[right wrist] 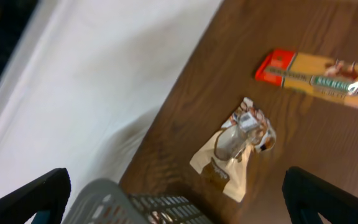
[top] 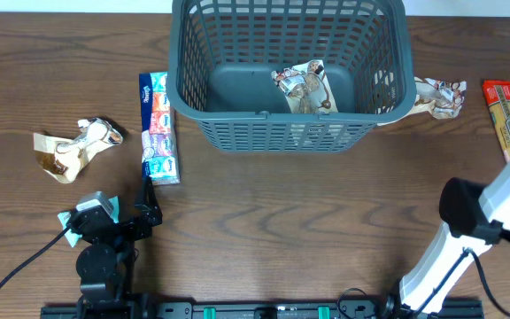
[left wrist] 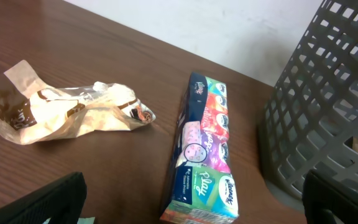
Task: Pack container
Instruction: 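Move the right gripper back to the second mushroom bag and grasp it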
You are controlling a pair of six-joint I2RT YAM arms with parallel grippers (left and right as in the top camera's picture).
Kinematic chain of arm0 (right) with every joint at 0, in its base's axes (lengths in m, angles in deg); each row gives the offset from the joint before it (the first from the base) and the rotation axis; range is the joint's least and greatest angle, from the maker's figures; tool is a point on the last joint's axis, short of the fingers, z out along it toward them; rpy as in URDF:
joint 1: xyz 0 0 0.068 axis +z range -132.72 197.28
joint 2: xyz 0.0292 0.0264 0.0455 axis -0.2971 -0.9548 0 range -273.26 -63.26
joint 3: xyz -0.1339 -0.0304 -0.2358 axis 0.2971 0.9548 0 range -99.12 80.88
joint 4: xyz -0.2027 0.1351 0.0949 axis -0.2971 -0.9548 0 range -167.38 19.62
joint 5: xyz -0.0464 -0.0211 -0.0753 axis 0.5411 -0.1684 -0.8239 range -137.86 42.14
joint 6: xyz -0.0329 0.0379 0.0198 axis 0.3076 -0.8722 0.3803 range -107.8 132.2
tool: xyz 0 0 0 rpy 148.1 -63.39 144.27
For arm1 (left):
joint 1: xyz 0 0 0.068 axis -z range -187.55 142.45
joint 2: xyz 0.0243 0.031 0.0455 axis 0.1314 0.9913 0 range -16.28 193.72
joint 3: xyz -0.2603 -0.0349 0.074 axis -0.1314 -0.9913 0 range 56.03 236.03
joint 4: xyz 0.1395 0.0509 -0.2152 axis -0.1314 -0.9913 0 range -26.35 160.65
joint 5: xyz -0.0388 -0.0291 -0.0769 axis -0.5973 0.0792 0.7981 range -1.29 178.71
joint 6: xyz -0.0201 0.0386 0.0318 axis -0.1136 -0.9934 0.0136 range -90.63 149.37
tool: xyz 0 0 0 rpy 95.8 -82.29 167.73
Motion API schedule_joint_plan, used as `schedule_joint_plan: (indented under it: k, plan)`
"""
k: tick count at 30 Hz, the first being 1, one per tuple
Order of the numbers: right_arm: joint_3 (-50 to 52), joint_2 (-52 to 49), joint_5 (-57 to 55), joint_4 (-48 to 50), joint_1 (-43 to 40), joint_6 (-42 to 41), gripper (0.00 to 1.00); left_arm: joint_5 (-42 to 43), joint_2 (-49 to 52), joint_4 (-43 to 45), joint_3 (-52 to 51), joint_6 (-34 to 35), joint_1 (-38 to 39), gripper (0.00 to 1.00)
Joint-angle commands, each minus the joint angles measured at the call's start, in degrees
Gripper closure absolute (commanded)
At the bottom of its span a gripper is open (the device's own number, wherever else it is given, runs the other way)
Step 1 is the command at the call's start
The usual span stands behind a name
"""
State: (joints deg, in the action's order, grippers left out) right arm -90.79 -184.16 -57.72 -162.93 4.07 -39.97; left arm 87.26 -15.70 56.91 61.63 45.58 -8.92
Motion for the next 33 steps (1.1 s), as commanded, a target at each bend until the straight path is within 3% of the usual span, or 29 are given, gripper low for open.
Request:
schedule_joint_plan:
  k: [1, 8, 12, 21, 33]
  plan:
    - [6.03, -4.57, 1.27, 3.23, -0.46, -7.67, 0.01, 1.03, -0.35, -1.68, -0.90, -0.96, -0.22, 0.02]
    - [15.98, -9.66, 4.98, 13.05, -0.66, -11.87, 0.01, 1.03, -0.35, -1.68, -0.90, -0.96, -0.22, 0.02]
    - [19.08, -13.64, 8.13, 11.45, -0.74, -17.09, 0.01, 1.03, -0.35, -1.68, -0.90, -0.96, -0.22, 0.02]
    - [19.67, -22.25, 7.76, 4.83, -0.68, -20.04, 0.01, 1.03, -0.35, -1.68, -0.90, -0.96, -0.22, 0.02]
    - [19.74, -28.15, -0.96, 1.25, -0.63, -20.48, 0.01, 1.03, -0.35, -1.68, -0.90, -0.96, -0.22, 0.02]
